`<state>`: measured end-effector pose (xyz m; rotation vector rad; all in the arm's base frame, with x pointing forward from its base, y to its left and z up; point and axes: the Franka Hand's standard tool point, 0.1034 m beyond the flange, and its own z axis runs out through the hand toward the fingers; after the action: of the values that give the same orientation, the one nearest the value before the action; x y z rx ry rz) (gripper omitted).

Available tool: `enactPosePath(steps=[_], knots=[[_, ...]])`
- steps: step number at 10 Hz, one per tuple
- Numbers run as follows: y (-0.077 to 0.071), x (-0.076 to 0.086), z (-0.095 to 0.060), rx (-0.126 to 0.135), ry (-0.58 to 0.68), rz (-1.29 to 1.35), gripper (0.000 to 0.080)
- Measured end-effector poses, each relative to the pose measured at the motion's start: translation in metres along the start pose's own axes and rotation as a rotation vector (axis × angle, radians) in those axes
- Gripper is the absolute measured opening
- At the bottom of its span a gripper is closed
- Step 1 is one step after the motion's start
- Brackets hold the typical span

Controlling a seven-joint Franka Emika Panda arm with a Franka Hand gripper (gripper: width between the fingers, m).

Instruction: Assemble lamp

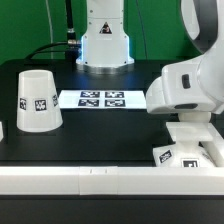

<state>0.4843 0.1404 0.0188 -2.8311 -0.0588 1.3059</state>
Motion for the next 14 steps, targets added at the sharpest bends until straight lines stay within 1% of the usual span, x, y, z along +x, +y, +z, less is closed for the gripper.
enactPosePath(steps=[2, 4, 5, 8, 9, 10, 11, 12, 13, 14], knots=[[-0.001, 0.002, 0.01, -0.003, -0.006, 0.0, 0.0699], [0.0, 0.002, 0.011, -0.002, -0.009, 0.0, 0.0687], [0.0, 0.002, 0.011, -0.001, -0.008, 0.0, 0.0572], [0.001, 0.002, 0.01, 0.001, -0.006, 0.001, 0.0573], [0.002, 0.001, 0.006, 0.002, -0.001, -0.004, 0.0573], [0.004, -0.004, -0.004, 0.005, 0.007, -0.022, 0.0573], [0.007, -0.018, -0.023, 0.008, 0.012, -0.045, 0.0573], [0.012, -0.032, -0.048, 0.013, 0.029, -0.084, 0.0573], [0.018, -0.042, -0.071, 0.018, 0.058, -0.127, 0.0574], [0.019, -0.045, -0.082, 0.017, 0.085, -0.142, 0.0574]])
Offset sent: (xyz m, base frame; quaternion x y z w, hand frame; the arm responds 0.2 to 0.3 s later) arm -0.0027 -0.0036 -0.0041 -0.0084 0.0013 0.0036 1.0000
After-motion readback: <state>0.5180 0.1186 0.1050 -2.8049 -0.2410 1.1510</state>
